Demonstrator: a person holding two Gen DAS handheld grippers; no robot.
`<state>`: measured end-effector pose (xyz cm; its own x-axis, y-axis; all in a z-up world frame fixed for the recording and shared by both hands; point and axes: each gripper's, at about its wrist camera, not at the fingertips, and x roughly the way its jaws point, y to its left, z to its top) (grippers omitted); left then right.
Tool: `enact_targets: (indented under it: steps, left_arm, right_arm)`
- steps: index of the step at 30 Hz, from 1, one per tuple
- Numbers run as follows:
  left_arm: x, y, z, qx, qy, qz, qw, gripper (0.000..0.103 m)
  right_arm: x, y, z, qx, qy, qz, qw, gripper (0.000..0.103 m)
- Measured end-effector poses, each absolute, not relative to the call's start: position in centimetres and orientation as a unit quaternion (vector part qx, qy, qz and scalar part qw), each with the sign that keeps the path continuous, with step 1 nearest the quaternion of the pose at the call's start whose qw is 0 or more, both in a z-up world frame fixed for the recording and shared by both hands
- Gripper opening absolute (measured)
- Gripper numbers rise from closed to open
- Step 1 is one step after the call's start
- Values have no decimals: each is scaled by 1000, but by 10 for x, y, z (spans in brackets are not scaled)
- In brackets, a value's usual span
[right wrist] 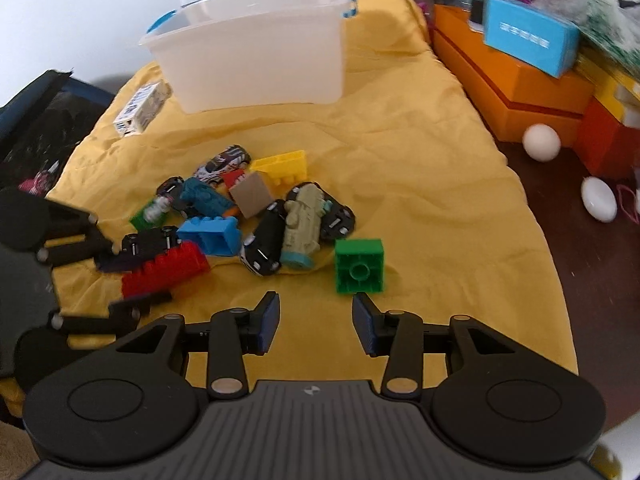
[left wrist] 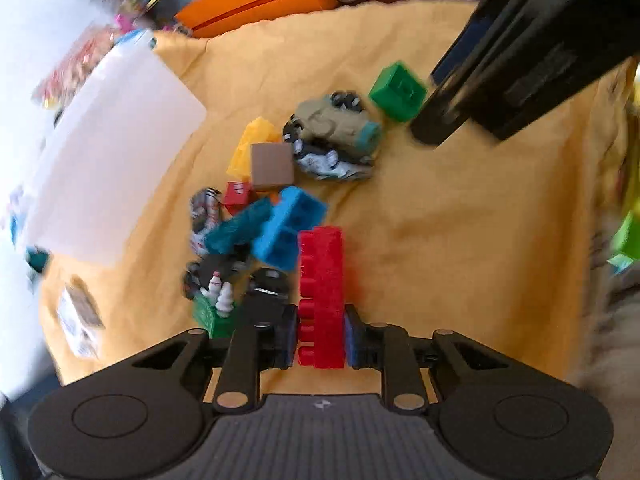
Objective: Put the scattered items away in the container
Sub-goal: 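Close the left gripper on the red brick and lift it, then grasp the green block with the right gripper while the left gripper holds the red brick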
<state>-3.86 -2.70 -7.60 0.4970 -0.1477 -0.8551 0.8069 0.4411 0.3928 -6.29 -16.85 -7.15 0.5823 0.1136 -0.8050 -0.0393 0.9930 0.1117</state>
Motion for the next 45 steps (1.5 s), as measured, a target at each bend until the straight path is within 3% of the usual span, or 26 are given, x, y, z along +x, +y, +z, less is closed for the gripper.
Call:
enact_targets:
  steps: [2, 7, 14, 15, 16, 21, 24, 25, 27, 30, 33, 39, 45]
  left_arm:
    - [-42, -26, -68, 364, 422, -345, 755, 43]
    - [-69, -29, -64, 330, 436, -354, 758, 44]
    - [-39, -19, -64, 229, 457, -357, 782, 45]
    - [-34, -18, -69, 223, 465, -352, 781, 43]
    - [-29, -17, -75, 208, 486, -342, 777, 26]
    - [-23, -2, -71, 93, 524, -305, 790, 27]
    - [-20, 0, -67, 68, 533, -281, 795, 27]
    - [-18, 1, -67, 70, 534, -273, 797, 27]
    - [-18, 3, -68, 71, 537, -259, 800, 27]
    - [-19, 8, -66, 54, 543, -249, 800, 27]
    - [-18, 5, -69, 59, 546, -249, 798, 27]
    - [-22, 2, -75, 59, 548, -256, 794, 27]
    - [-25, 3, -78, 57, 549, -262, 792, 27]
  right_arm:
    - [-61, -170, -72, 40, 456, 50, 888, 46]
    - [-56, -181, -72, 36, 458, 59, 886, 50]
    - [-60, -196, -70, 32, 443, 70, 893, 53]
    - [-60, -197, -71, 23, 442, 67, 894, 53]
    - [-59, -198, -71, 16, 440, 64, 896, 53]
    - [-51, -200, -71, 5, 421, 68, 904, 53]
    - [-41, -198, -66, -6, 411, 77, 909, 48]
    - [-35, -198, -64, -13, 408, 86, 909, 37]
    - [-23, -202, -60, -11, 409, 95, 908, 28]
    - [-8, -211, -57, -3, 402, 82, 912, 28]
    - [5, -209, -77, -35, 451, 76, 888, 23]
    - [-57, -192, -85, -82, 485, 111, 864, 22]
    - [-88, -193, -70, -92, 460, 104, 877, 24]
